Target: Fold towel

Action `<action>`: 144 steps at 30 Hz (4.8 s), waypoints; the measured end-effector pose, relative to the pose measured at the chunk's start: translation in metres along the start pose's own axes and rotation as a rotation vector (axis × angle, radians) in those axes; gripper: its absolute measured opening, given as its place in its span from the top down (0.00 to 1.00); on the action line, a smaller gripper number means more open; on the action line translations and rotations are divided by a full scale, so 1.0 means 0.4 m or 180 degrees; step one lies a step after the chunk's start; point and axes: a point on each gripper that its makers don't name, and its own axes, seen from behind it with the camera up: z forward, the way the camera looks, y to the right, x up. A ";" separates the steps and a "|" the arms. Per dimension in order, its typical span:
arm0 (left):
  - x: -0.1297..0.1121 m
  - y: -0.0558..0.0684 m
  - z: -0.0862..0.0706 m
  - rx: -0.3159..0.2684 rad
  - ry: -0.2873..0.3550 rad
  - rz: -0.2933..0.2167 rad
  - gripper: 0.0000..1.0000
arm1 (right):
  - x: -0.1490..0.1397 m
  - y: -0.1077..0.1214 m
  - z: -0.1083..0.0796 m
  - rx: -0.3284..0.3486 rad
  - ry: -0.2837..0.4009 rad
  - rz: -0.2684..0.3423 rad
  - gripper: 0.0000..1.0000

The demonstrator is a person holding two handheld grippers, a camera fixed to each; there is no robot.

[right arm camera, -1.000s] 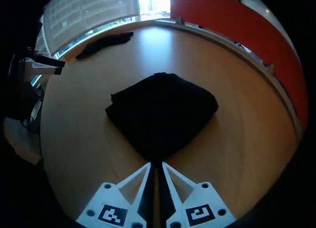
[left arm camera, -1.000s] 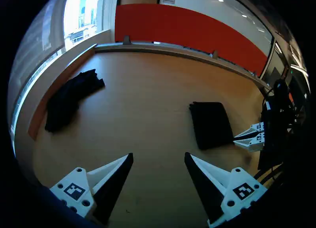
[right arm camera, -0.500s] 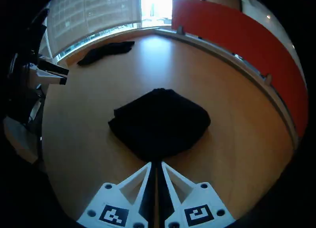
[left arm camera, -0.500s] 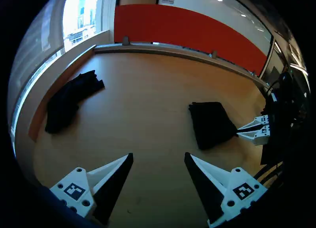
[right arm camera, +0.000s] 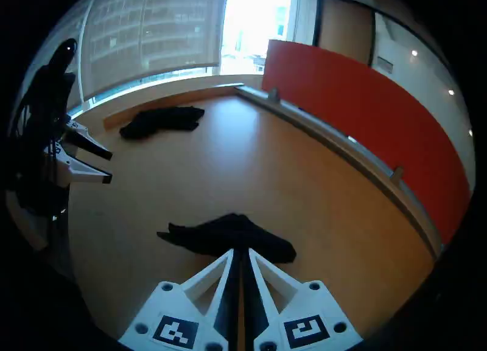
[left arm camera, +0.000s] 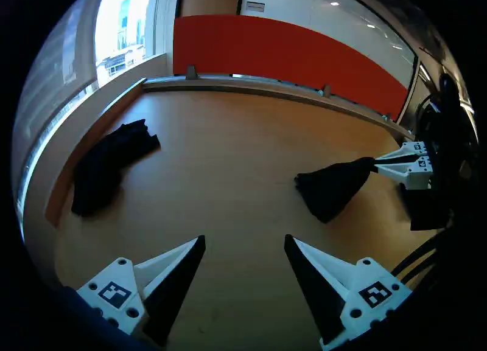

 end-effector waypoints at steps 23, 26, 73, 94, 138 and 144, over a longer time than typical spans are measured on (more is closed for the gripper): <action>0.032 0.031 -0.002 -0.0076 0.0052 0.0076 0.04 | 0.096 0.104 -0.101 -0.0278 0.0310 0.0078 0.98; 0.033 0.038 0.003 -0.0087 0.0047 0.0088 0.03 | 0.087 0.126 -0.116 -0.0327 0.0311 0.0114 0.98; 0.051 0.110 0.044 -0.0142 -0.0043 0.0351 0.04 | -0.142 0.618 -0.467 -0.1323 0.0171 0.0591 0.98; 0.057 0.139 0.052 -0.0150 -0.0072 0.0434 0.03 | -0.252 0.759 -0.562 -0.1571 -0.0033 0.0653 0.98; 0.060 0.201 0.046 -0.0234 -0.0098 0.0590 0.03 | -0.606 0.682 -0.761 -0.1886 -0.0498 0.1229 0.98; 0.060 0.206 0.048 -0.0244 -0.0100 0.0613 0.03 | -0.657 0.662 -0.766 -0.1908 -0.0590 0.1311 0.98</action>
